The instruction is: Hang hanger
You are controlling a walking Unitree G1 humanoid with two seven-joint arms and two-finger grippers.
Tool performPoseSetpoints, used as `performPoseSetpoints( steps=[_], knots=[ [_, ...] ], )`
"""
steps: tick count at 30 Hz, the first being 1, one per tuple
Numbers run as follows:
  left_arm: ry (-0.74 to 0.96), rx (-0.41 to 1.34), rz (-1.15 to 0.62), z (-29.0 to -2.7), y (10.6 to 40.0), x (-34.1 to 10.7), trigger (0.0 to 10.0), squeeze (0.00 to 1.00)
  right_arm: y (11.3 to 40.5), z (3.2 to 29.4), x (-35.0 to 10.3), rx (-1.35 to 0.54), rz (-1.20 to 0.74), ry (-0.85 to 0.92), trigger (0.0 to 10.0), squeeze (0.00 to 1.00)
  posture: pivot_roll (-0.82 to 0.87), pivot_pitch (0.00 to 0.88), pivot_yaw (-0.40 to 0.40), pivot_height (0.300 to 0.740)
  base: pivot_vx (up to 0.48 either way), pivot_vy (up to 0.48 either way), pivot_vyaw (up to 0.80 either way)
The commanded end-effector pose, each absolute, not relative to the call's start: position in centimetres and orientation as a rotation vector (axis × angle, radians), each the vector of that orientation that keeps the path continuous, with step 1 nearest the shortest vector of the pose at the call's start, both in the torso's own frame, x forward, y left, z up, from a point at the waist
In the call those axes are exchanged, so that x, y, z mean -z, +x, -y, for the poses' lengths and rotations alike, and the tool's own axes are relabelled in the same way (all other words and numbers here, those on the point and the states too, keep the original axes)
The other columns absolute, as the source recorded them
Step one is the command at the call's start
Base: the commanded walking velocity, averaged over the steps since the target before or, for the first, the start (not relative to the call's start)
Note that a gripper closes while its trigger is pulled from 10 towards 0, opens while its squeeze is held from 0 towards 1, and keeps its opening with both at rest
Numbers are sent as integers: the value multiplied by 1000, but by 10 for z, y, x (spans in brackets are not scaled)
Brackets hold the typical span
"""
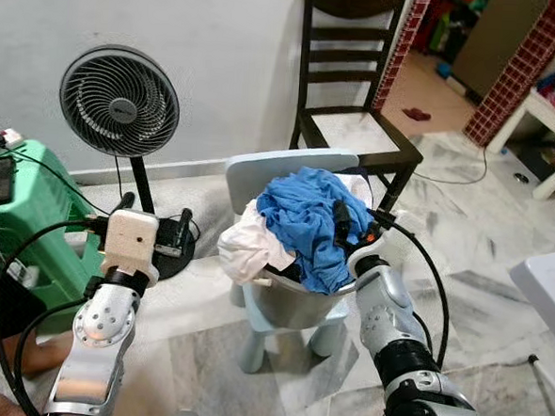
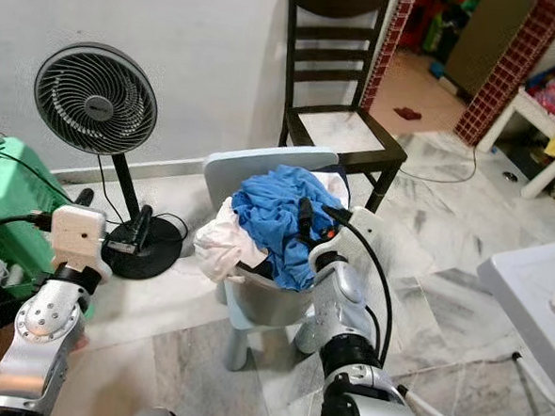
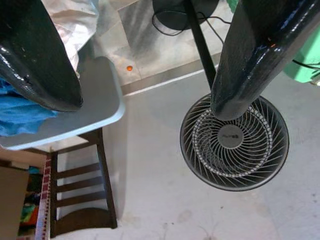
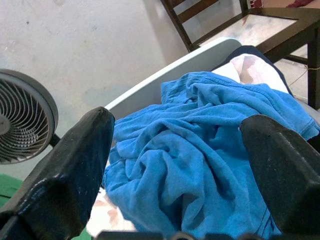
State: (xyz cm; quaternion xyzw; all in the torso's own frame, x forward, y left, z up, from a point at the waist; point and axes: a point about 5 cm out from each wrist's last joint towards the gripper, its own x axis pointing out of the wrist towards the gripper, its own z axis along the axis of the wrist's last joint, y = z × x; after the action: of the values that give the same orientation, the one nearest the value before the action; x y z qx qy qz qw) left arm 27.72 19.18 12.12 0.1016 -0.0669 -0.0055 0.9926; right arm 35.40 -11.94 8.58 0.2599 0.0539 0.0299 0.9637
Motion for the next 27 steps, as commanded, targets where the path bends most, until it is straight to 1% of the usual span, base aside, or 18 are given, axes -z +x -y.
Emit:
performPoseSetpoints(
  steps=[1, 6, 14, 15, 18, 22, 27],
  knots=[
    [197, 10, 142, -190, 274, -120, 10000, 0, 355, 121, -87, -65, -102, 517, 10000, 0, 470, 26, -117, 740, 266, 0, -800],
    [192, -9, 142, -192, 272, -118, 10000, 0, 355, 120, -86, -71, -102, 512, 10000, 0, 474, 37, -125, 740, 290, 0, -780],
    [187, -28, 145, -193, 271, -116, 10000, 0, 357, 116, -90, -128, -86, 473, 10000, 0, 471, 52, -130, 740, 331, 0, 0],
    [184, -36, 146, -194, 270, -116, 10000, 0, 355, 112, -88, -174, -91, 451, 10000, 0, 470, 60, -132, 740, 315, 0, 0],
    [187, -56, 134, -196, 268, -114, 10000, 0, 351, 105, -83, -235, -107, 432, 10000, 0, 468, 66, -132, 740, 289, 0, 0],
    [185, -80, 117, -197, 266, -110, 10000, 0, 347, 99, -81, -302, -98, 376, 10000, 0, 462, 81, -134, 740, 0, 0, 0],
    [181, -99, 103, -195, 264, -106, 10000, 0, 344, 98, -79, -321, -97, 360, 10000, 0, 454, 104, -136, 740, 0, 0, 703]
  ],
)
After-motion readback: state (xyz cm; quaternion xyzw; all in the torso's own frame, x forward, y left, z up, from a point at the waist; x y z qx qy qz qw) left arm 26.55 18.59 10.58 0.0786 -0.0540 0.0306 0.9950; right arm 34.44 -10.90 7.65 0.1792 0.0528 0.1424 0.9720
